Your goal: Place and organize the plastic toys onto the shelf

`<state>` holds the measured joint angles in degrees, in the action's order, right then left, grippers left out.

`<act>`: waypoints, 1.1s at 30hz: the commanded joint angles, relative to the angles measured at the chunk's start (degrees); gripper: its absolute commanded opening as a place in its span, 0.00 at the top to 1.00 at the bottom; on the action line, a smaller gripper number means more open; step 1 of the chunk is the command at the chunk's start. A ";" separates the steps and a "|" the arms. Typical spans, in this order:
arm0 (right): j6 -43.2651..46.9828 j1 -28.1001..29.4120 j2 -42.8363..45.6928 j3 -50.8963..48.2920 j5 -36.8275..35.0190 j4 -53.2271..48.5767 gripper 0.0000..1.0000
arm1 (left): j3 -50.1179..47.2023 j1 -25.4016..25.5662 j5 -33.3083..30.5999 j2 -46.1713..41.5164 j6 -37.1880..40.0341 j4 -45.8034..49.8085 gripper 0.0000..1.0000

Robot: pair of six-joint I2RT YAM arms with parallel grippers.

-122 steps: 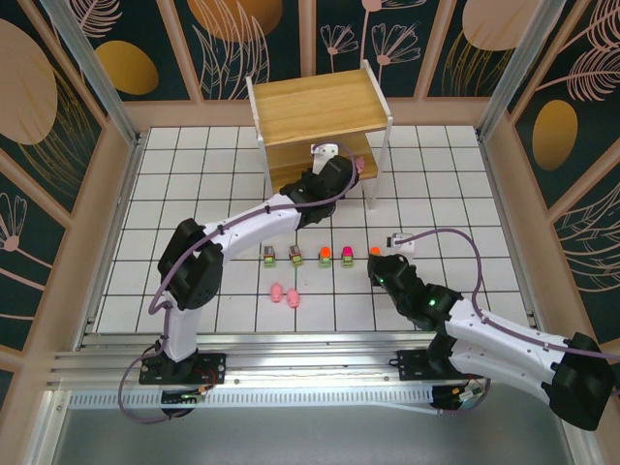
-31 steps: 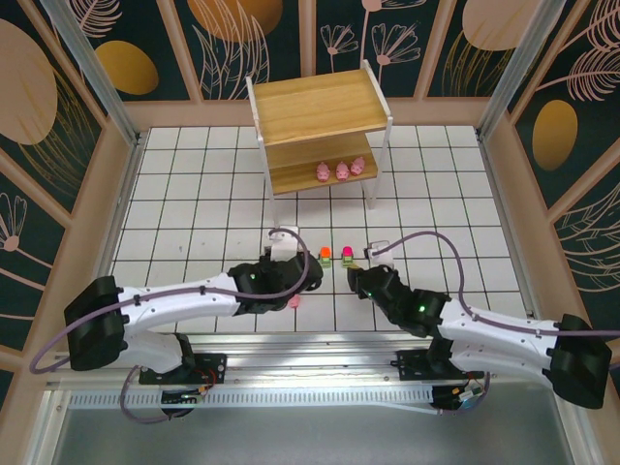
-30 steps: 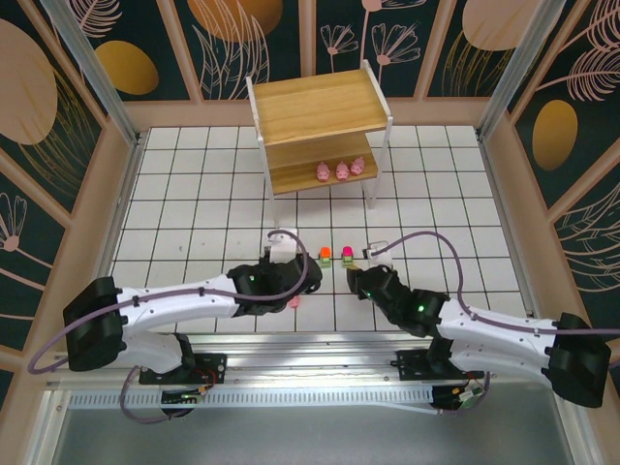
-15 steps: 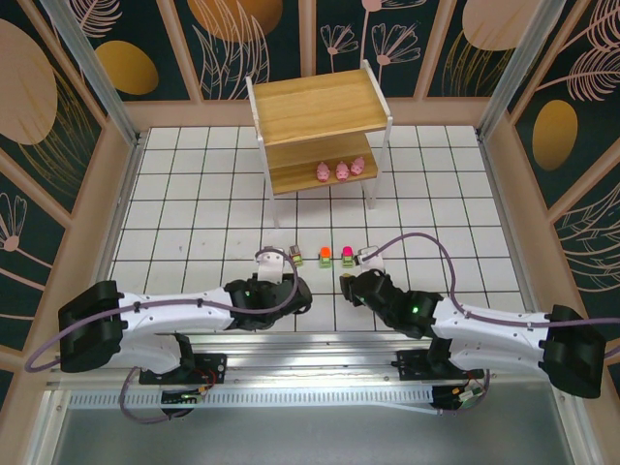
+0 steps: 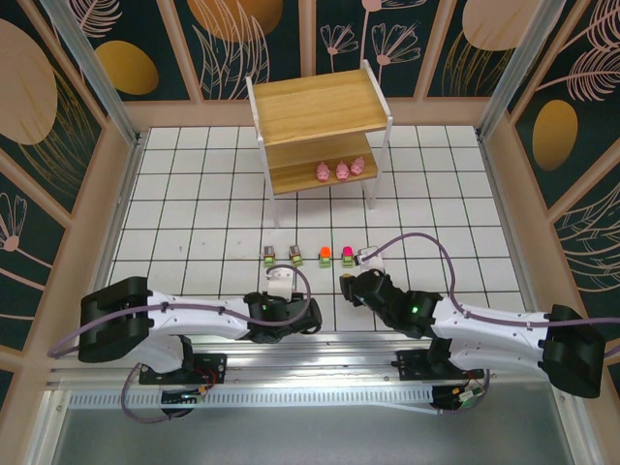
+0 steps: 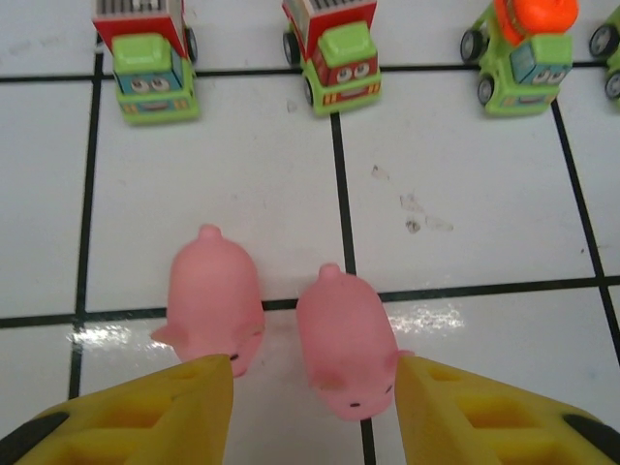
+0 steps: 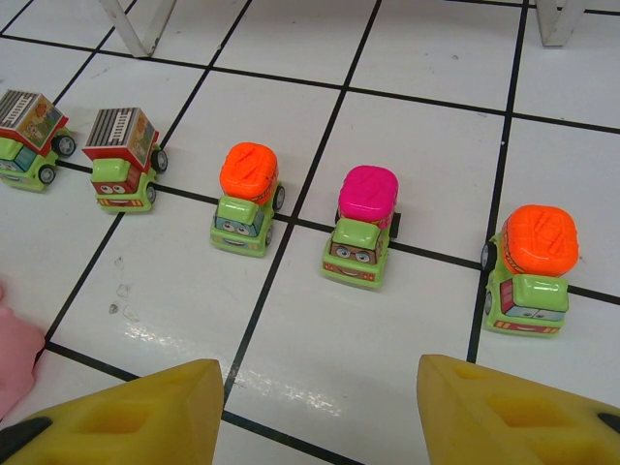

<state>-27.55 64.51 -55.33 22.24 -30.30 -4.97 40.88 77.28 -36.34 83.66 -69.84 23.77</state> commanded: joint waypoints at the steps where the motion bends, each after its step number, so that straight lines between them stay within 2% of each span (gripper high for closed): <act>1: -0.66 0.44 0.81 0.86 -0.02 -0.45 0.44 | 1.64 0.50 1.56 1.14 -3.00 0.01 0.52; 14: -0.49 0.44 2.15 0.24 0.31 -0.18 0.44 | 4.44 0.95 2.57 4.79 -4.28 -0.21 0.51; 33: -0.49 0.44 3.04 -0.16 0.61 -0.04 0.43 | 7.47 0.86 -0.47 9.75 -10.02 4.63 0.48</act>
<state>-27.55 64.51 -53.12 22.24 -29.89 -4.95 47.48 77.97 -35.07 92.18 -78.08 25.85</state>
